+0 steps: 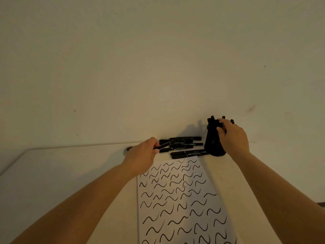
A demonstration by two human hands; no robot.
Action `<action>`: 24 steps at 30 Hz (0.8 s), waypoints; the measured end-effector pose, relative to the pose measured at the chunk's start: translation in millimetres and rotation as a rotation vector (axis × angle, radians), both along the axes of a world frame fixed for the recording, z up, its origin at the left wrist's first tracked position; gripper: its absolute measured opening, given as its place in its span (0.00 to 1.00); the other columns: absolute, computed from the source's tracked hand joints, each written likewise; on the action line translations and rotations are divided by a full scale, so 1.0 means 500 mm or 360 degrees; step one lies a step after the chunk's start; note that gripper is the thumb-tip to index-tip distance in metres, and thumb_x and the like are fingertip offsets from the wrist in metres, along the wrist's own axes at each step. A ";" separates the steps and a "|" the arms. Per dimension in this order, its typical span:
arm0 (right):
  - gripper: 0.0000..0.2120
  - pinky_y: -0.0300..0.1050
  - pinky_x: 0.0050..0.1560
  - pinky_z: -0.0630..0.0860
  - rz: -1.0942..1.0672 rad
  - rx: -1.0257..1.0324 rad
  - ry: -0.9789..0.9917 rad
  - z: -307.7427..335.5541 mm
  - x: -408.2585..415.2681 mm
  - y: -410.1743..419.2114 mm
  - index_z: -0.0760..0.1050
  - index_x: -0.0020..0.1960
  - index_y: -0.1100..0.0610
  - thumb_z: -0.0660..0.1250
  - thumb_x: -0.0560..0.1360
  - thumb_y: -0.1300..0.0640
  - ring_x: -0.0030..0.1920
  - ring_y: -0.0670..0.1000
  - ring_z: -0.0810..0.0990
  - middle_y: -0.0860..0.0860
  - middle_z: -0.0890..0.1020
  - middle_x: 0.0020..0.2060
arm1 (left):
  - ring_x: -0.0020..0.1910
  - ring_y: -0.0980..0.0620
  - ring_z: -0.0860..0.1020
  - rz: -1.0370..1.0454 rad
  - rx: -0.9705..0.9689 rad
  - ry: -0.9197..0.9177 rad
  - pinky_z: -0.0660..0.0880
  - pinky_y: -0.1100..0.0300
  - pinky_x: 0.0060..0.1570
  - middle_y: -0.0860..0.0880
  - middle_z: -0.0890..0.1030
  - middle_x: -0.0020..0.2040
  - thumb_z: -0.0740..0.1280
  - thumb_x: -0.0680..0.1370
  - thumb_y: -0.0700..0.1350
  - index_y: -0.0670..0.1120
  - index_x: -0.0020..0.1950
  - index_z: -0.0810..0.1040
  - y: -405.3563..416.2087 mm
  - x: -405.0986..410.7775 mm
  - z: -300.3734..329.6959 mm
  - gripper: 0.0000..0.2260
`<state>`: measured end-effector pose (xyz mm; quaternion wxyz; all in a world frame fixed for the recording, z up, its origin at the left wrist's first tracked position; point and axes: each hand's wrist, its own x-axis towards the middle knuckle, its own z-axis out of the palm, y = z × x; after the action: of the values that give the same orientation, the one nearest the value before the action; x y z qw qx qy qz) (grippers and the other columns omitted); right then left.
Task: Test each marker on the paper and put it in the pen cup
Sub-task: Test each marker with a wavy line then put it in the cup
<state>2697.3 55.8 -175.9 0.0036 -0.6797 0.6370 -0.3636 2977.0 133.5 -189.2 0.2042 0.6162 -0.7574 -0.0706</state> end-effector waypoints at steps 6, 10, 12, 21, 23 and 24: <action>0.15 0.49 0.58 0.68 0.0112 -0.0289 -0.0152 0.018 0.053 0.085 0.73 0.61 0.61 0.63 0.75 0.61 0.59 0.57 0.69 0.57 0.76 0.57 | 0.44 0.54 0.76 -0.0008 -0.0008 0.0302 0.75 0.53 0.45 0.53 0.78 0.47 0.54 0.80 0.47 0.50 0.57 0.68 0.041 -0.032 0.020 0.07; 0.11 0.33 0.39 0.69 0.0437 0.0110 -0.0568 0.009 0.129 0.171 0.77 0.52 0.53 0.59 0.77 0.51 0.39 0.40 0.75 0.46 0.79 0.40 | 0.43 0.58 0.76 -0.0039 0.0020 0.0495 0.76 0.55 0.44 0.57 0.76 0.43 0.53 0.81 0.47 0.50 0.57 0.68 0.073 -0.053 0.022 0.08; 0.09 0.29 0.29 0.67 0.0583 0.0192 -0.0791 -0.001 0.161 0.217 0.77 0.46 0.49 0.59 0.76 0.48 0.29 0.37 0.73 0.43 0.77 0.32 | 0.44 0.57 0.76 -0.0069 0.0024 0.0557 0.76 0.55 0.45 0.56 0.77 0.43 0.54 0.80 0.47 0.52 0.55 0.68 0.101 -0.064 0.017 0.06; 0.12 0.33 0.30 0.69 0.0363 0.0374 -0.1626 -0.044 0.200 0.349 0.77 0.41 0.52 0.58 0.78 0.50 0.26 0.39 0.73 0.46 0.76 0.25 | 0.35 0.59 0.74 -0.0098 -0.0041 0.0461 0.69 0.67 0.34 0.57 0.76 0.38 0.60 0.78 0.50 0.52 0.55 0.76 0.229 -0.056 -0.024 0.09; 0.13 0.35 0.30 0.69 0.0368 0.0419 -0.1770 -0.045 0.208 0.376 0.77 0.41 0.54 0.58 0.78 0.50 0.25 0.40 0.72 0.47 0.76 0.25 | 0.36 0.58 0.75 -0.0111 -0.0097 0.0411 0.71 0.65 0.36 0.58 0.75 0.37 0.59 0.78 0.50 0.51 0.54 0.77 0.253 -0.050 -0.025 0.09; 0.13 0.35 0.28 0.69 0.0421 0.0470 -0.1854 -0.045 0.212 0.386 0.76 0.41 0.55 0.59 0.78 0.50 0.23 0.40 0.71 0.47 0.76 0.24 | 0.37 0.56 0.75 -0.0130 -0.0129 0.0365 0.72 0.63 0.37 0.57 0.75 0.38 0.59 0.79 0.50 0.51 0.54 0.76 0.264 -0.051 -0.023 0.09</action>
<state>2803.1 249.0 -198.2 0.4901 -0.4349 0.4843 -0.5797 2951.3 265.8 -200.9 0.3112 0.5639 -0.7558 -0.1181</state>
